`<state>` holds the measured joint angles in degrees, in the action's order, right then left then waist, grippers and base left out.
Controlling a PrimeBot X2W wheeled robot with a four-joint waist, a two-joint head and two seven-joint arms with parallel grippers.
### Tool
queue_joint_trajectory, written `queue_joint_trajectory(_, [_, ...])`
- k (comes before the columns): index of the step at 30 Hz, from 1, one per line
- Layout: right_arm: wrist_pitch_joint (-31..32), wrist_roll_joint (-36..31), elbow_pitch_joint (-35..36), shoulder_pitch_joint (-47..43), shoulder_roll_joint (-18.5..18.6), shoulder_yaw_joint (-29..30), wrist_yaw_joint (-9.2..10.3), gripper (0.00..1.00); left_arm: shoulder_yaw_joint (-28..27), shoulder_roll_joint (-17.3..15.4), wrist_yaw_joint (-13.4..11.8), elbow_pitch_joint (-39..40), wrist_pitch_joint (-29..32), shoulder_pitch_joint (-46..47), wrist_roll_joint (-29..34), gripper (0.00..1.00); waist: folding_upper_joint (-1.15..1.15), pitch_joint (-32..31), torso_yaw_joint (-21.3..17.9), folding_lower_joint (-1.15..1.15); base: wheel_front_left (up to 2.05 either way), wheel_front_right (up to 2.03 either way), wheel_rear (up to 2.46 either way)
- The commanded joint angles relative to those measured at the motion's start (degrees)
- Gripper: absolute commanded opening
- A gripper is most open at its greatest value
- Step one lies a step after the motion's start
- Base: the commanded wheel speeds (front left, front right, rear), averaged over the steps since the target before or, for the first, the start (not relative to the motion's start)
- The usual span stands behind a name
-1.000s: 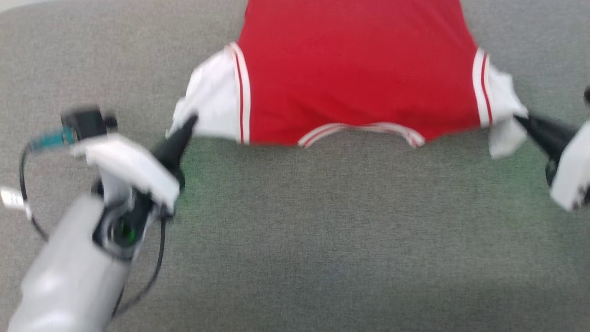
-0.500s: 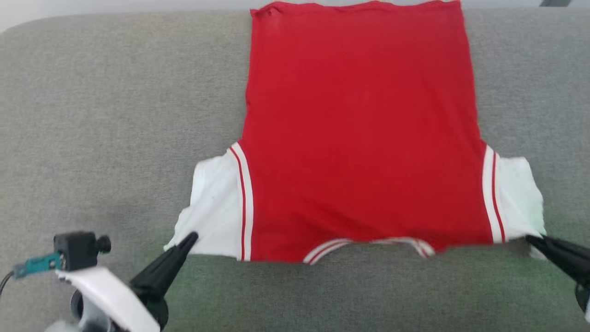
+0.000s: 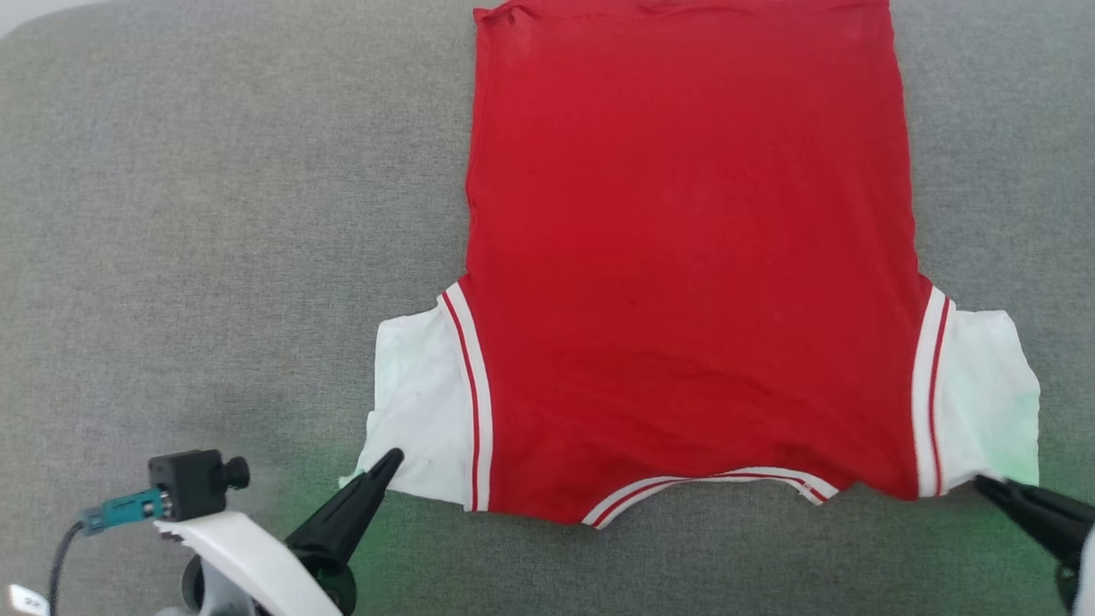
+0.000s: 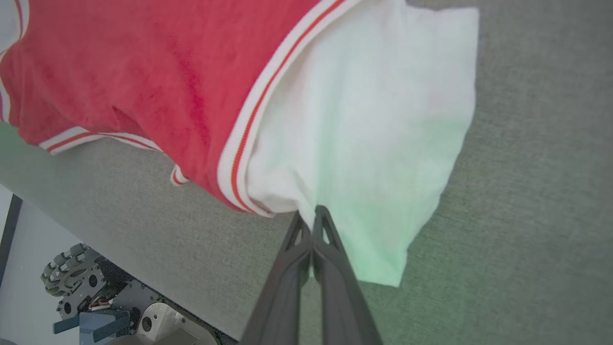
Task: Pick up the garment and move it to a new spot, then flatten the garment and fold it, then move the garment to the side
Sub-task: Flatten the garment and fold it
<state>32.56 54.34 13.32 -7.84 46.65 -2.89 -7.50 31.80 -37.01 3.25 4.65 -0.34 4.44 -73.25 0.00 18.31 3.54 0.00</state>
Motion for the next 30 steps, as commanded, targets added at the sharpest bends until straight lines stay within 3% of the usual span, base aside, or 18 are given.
queue_joint_trajectory(1, [0.64, -1.11, -1.31, 1.64, -1.33, -1.47, 0.02, 0.0, 0.55, 1.12, 0.75, -2.06, -0.33, 1.43, 0.78, 0.0, 0.0, 0.34, -0.05, 0.0, 0.0, 0.0, 0.0])
queue_joint_trajectory(12, [-1.46, -8.66, -11.67, 8.56, -5.22, -11.97, 0.02, 0.0, 3.74, 6.57, 3.39, -12.56, -1.18, 5.15, 1.16, 0.0, 0.0, 0.82, 0.27, 0.0, 0.0, 0.0, 0.0])
queue_joint_trajectory(13, [-2.14, -8.79, -11.87, 9.05, -5.22, -12.26, 0.02, 0.15, 3.8, 6.87, 3.39, -13.04, -1.33, 5.22, 1.05, 0.0, 0.0, 0.82, 0.22, 0.0, 0.0, 0.0, 0.0])
queue_joint_trajectory(14, [-2.8, -8.95, -12.06, 9.62, -5.18, -12.38, 0.02, 0.38, 3.9, 7.02, 3.55, -13.35, -1.54, 5.16, 0.91, 0.0, 0.0, 0.76, 0.16, 0.0, 0.0, 0.0, 0.0])
queue_joint_trajectory(15, [-3.36, -9.2, -12.11, 10.02, -4.9, -12.33, 0.03, 0.48, 3.97, 7.06, 3.67, -13.58, -1.83, 5.17, 0.84, 0.0, 0.0, 0.69, 0.11, 0.0, 0.0, 0.0, 0.0])
queue_joint_trajectory(16, [-3.74, -9.2, -11.92, 10.15, -4.48, -12.21, 0.04, 1.0, 3.92, 7.11, 3.81, -13.68, -1.98, 5.17, 0.76, 0.0, 0.0, 0.63, 0.06, 0.0, 0.0, 0.0, 0.0])
queue_joint_trajectory(19, [-3.72, -8.1, -10.36, 9.89, -2.86, -9.69, 0.08, 1.0, 3.94, 7.16, 3.9, -13.31, -2.72, 4.89, 0.46, 0.0, 0.0, 0.19, 0.16, 0.0, 0.0, 0.0, 0.0])
queue_joint_trajectory(24, [-1.08, -6.64, -3.7, 9.51, -0.33, -0.31, 0.02, 1.0, 3.48, 6.71, 4.12, -10.05, -4.05, 3.83, -0.05, 0.0, 0.0, 0.51, 0.88, 0.0, 0.0, 0.0, 0.0])
queue_joint_trajectory(30, [3.63, -7.27, -0.42, 15.96, 1.27, 7.67, 0.02, 1.0, 3.58, 6.65, 4.18, -6.03, -4.47, 4.43, 0.39, 0.0, 0.0, 2.82, 2.35, 0.0, 0.0, 0.0, 0.0])
